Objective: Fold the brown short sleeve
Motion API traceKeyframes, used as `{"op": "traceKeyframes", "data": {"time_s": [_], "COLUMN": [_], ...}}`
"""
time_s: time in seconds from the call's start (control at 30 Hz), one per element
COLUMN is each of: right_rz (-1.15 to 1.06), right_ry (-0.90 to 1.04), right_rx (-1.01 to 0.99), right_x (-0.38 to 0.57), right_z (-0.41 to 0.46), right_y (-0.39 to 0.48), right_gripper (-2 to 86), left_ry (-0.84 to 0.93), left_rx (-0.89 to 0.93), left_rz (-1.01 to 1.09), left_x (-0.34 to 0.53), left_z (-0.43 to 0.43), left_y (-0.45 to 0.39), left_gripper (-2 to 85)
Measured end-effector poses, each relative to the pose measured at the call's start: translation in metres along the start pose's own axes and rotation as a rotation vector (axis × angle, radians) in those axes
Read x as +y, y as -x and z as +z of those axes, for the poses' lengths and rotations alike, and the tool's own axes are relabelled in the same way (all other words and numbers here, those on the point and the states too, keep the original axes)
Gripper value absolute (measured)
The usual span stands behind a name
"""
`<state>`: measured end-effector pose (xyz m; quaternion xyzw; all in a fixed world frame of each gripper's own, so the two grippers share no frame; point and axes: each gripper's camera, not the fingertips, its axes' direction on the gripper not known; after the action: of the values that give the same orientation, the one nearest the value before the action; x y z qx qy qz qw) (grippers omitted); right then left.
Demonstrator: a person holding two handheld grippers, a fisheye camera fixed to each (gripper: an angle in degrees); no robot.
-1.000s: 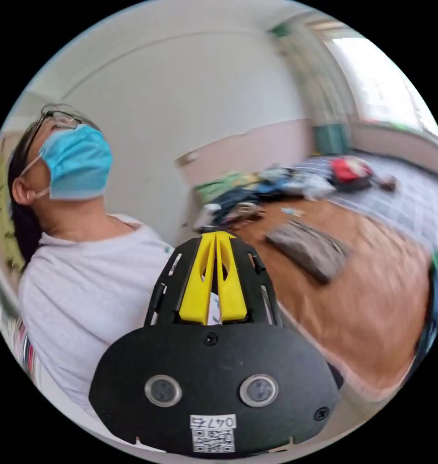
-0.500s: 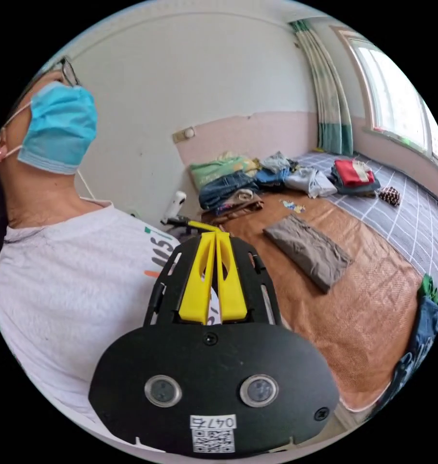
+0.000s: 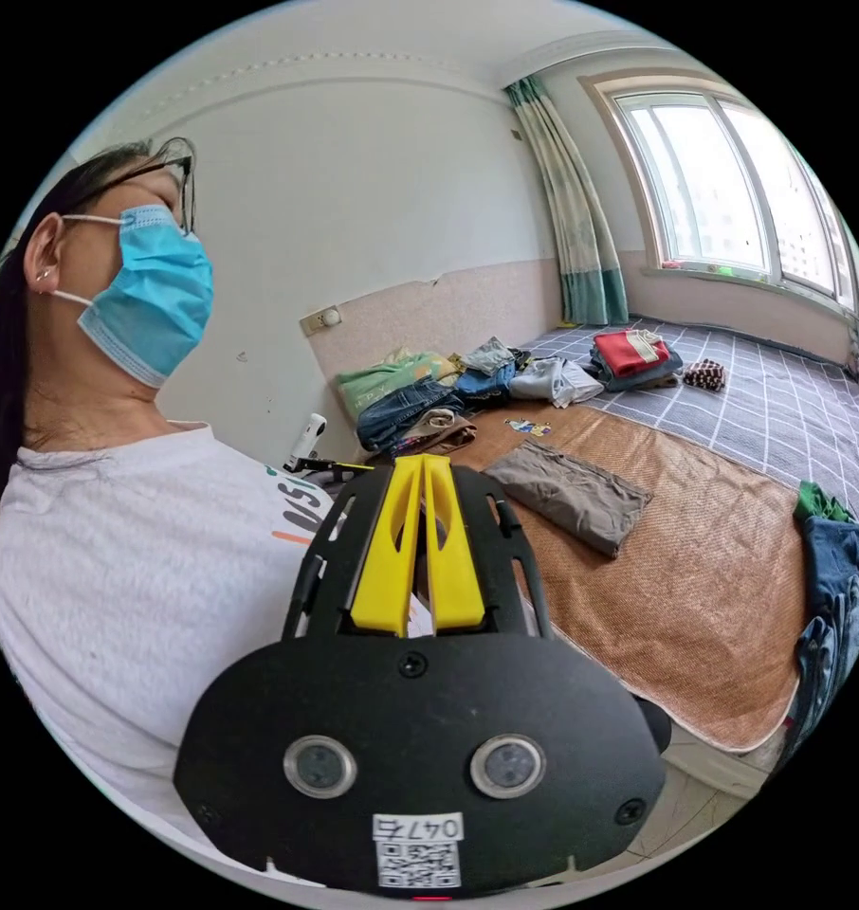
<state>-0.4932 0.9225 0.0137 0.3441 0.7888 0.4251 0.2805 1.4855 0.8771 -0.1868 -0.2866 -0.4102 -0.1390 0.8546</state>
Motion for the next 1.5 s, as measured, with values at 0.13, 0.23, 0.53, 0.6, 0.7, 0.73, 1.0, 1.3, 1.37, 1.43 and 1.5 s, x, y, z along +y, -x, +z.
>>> {"op": "traceKeyframes", "data": {"time_s": [0.13,0.23,0.53,0.6,0.7,0.73,1.0,1.3,1.37,1.43,1.5], "right_rz": [0.027,0.068,0.144,0.118,0.15,0.155,0.284,0.291,0.2,0.104,0.011], "right_ry": [0.011,-0.017,0.248,0.265,0.307,0.317,0.477,0.495,0.324,0.248,0.287], "right_rx": [0.031,0.105,0.27,0.25,0.221,0.2,0.024,0.244,0.237,0.145,0.096], "right_x": [-0.016,-0.029,-0.084,-0.114,-0.152,-0.16,-0.257,-0.326,-0.362,-0.397,-0.429], "right_z": [0.027,0.09,0.287,0.31,0.334,0.338,0.329,0.299,0.289,0.311,0.372], "right_y": [0.007,-0.051,-0.167,-0.165,-0.173,-0.175,-0.171,-0.114,-0.079,-0.047,-0.022], "right_gripper": [-0.6,1.3,4.3,3.0,0.5,0.3,-0.1,3.8,1.6,0.6,0.3], "left_ry": [-0.008,-0.072,-0.071,-0.053,-0.004,0.023,0.15,0.098,0.038,0.043,0.043], "left_rx": [-0.058,-0.094,-0.038,-0.031,0.006,0.032,0.16,0.163,0.119,0.095,0.116], "left_rz": [0.041,0.086,-0.055,-0.013,-0.007,-0.016,-0.101,-0.207,-0.227,-0.236,-0.249], "left_x": [0.003,-0.018,-0.068,-0.08,-0.102,-0.109,-0.122,-0.104,-0.099,-0.1,-0.105], "left_z": [0.013,0.05,0.187,0.203,0.232,0.242,0.246,0.216,0.194,0.189,0.196], "left_y": [-0.036,-0.031,-0.001,-0.008,-0.009,-0.007,0.014,0.02,0.019,0.018,0.022], "left_gripper": [-0.9,-0.5,8.7,9.1,7.7,3.7,-0.7,8.4,9.4,10.0,10.2]}}
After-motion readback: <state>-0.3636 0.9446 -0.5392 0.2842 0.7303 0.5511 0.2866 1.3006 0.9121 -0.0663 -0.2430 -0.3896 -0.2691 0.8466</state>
